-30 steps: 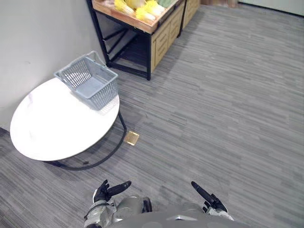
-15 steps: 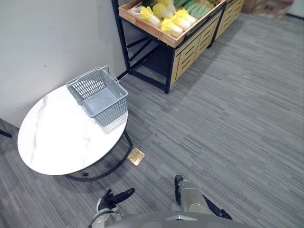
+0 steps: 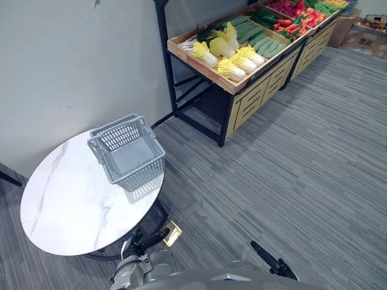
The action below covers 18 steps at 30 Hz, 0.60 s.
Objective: Pick vegetable in the basket
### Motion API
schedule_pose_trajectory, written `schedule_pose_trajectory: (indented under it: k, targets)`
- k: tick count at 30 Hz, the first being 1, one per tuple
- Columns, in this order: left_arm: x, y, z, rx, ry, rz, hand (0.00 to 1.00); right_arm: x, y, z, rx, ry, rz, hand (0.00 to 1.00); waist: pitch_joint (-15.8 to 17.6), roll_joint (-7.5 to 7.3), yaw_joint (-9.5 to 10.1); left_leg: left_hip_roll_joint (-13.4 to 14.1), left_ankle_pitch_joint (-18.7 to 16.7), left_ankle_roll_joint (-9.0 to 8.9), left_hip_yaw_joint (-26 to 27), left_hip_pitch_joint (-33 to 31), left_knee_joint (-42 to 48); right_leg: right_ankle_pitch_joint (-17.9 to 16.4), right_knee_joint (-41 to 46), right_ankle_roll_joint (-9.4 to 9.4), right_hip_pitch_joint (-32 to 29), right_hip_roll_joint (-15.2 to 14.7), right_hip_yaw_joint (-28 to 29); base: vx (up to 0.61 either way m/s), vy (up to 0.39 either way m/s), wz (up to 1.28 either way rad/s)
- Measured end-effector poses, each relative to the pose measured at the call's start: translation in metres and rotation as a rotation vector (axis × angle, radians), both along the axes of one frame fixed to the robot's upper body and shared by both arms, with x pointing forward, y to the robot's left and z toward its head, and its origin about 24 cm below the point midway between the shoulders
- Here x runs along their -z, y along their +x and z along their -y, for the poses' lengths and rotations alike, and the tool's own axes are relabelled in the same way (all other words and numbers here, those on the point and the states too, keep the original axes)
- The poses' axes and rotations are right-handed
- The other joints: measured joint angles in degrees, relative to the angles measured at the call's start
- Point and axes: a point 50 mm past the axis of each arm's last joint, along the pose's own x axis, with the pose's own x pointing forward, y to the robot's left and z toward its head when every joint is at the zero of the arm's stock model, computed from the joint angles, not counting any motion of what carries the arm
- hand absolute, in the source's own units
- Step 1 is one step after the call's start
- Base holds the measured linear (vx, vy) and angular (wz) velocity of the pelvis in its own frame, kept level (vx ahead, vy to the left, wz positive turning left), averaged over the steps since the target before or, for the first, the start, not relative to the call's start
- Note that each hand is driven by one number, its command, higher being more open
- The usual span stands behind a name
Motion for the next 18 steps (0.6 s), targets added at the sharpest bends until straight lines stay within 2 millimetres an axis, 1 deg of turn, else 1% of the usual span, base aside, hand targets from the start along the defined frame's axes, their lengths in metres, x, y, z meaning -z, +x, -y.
schedule_pose_trajectory:
  k: [1,2,3,4,5,6,7,8,10,12,13,14,15,16,17,18]
  targets:
    - [0.001,-0.001,0.002,0.001,-0.004,-0.003,1.00,0.000,-0.001,0.002,-0.001,-0.004,-0.001,1.00,-0.04,0.61,-0.02,0.04,4.50,0.00,0.47,0.00,-3.13,-0.31,-0.31,0.88,0.37,0.34,0.02,0.20,0.239,0.12]
    - [0.000,0.001,-0.002,-0.002,-0.001,-0.004,1.00,0.000,-0.001,0.002,-0.015,0.000,-0.008,1.00,0.19,0.54,0.18,-0.24,5.17,1.62,0.83,0.57,-3.74,-1.12,-0.39,2.35,1.09,0.21,0.39,0.14,0.186,0.13]
    - [-0.001,0.002,-0.009,0.008,0.023,-0.004,1.00,0.002,-0.002,-0.007,-0.053,0.012,-0.019,1.00,0.06,-1.41,0.63,-2.31,5.14,1.99,2.13,1.35,-5.72,-1.34,-0.90,2.27,0.94,-1.54,1.10,0.16,0.216,0.04]
    - [-0.003,0.004,-0.015,0.011,0.039,0.001,1.00,0.003,-0.001,-0.013,-0.087,0.020,-0.021,1.00,-0.30,-3.20,1.20,-3.60,5.32,2.52,2.75,2.06,-7.32,-1.55,-1.64,2.60,0.91,-2.71,1.65,0.15,0.171,-0.06]
    - [-0.003,0.003,-0.019,0.021,0.054,-0.006,1.00,0.003,0.000,-0.020,-0.129,0.034,-0.019,1.00,-0.95,-4.79,1.23,-5.51,5.82,3.37,2.76,2.82,-9.64,-1.58,-2.33,2.66,0.83,-3.84,2.34,0.14,0.158,-0.05]
    - [-0.003,0.003,-0.021,0.034,0.060,-0.010,1.00,0.003,0.000,-0.022,-0.142,0.038,-0.018,1.00,-1.15,-5.35,1.07,-6.40,6.08,3.78,2.78,3.34,-10.80,-1.55,-2.44,2.68,0.83,-4.36,2.64,0.16,0.190,0.09]
    - [-0.002,0.003,-0.020,0.072,0.068,-0.021,1.00,0.004,0.001,-0.024,-0.155,0.047,-0.014,1.00,-1.36,-5.65,1.00,-8.89,6.79,5.00,2.87,5.18,-14.58,-1.67,-2.27,2.76,1.01,-6.11,3.49,0.15,0.198,0.18]
    - [-0.002,0.004,-0.017,0.103,0.075,-0.023,1.00,0.003,0.002,-0.024,-0.163,0.049,-0.010,1.00,-1.49,-5.62,1.04,-10.31,7.12,5.33,2.84,5.87,-16.72,-1.88,-2.31,3.14,1.07,-7.10,3.42,0.15,0.188,0.16]
    - [-0.002,0.004,-0.016,0.119,0.075,-0.025,1.00,0.003,0.004,-0.025,-0.182,0.048,-0.006,1.00,-1.76,-5.62,1.16,-11.31,7.69,5.99,2.76,6.26,-18.83,-2.01,-2.34,3.45,0.60,-7.75,3.13,0.08,0.072,0.09]
    - [-0.002,0.004,-0.017,0.121,0.079,-0.025,1.00,0.003,0.006,-0.026,-0.205,0.043,-0.007,1.00,-2.06,-6.34,1.27,-12.83,7.93,6.25,3.03,6.24,-19.86,-3.13,-2.06,6.51,-0.09,-9.18,2.74,0.06,0.043,0.05]
    - [-0.003,0.004,-0.021,0.122,0.088,-0.026,1.00,0.003,0.008,-0.027,-0.218,0.037,-0.005,1.00,-2.09,-6.66,1.34,-13.54,7.67,6.60,3.42,6.23,-19.89,-4.39,-1.18,7.08,-0.57,-10.09,2.13,0.08,0.045,0.11]
    - [-0.003,0.003,-0.023,0.122,0.091,-0.029,1.00,0.003,0.006,-0.028,-0.224,0.036,-0.015,1.00,-2.09,-7.71,1.34,-14.48,6.56,7.42,3.95,6.43,-19.45,-5.46,-0.01,7.37,-0.50,-11.32,1.56,0.19,0.036,0.20]
    - [-0.003,0.003,-0.022,0.121,0.089,-0.028,1.00,0.004,0.000,-0.028,-0.221,0.039,-0.031,1.00,-2.35,-7.69,1.24,-14.73,5.52,7.71,3.79,6.36,-18.43,-5.49,3.02,8.04,-0.47,-11.84,1.43,0.18,0.019,0.20]
    - [-0.002,0.003,-0.021,0.118,0.087,-0.032,1.00,0.004,0.001,-0.025,-0.225,0.036,-0.030,1.00,-2.13,-7.20,1.13,-14.25,4.90,7.62,3.04,6.32,-17.77,-5.38,6.48,8.07,-1.63,-11.70,1.57,0.18,0.007,0.22]
    - [-0.001,0.000,-0.019,0.117,0.079,-0.044,1.00,0.003,0.004,-0.021,-0.227,0.029,-0.022,1.00,-2.21,-6.27,0.86,-13.72,3.96,7.53,2.41,6.44,-16.60,-4.19,12.98,8.19,-4.23,-11.13,1.90,0.19,0.075,0.38]
    - [0.000,-0.002,-0.019,0.110,0.076,-0.054,1.00,0.002,0.004,-0.019,-0.211,0.023,-0.021,1.00,-2.19,-5.46,0.98,-12.02,3.22,7.55,0.37,8.12,-15.67,-0.08,23.62,6.71,-8.33,-9.88,3.34,0.24,0.065,0.46]
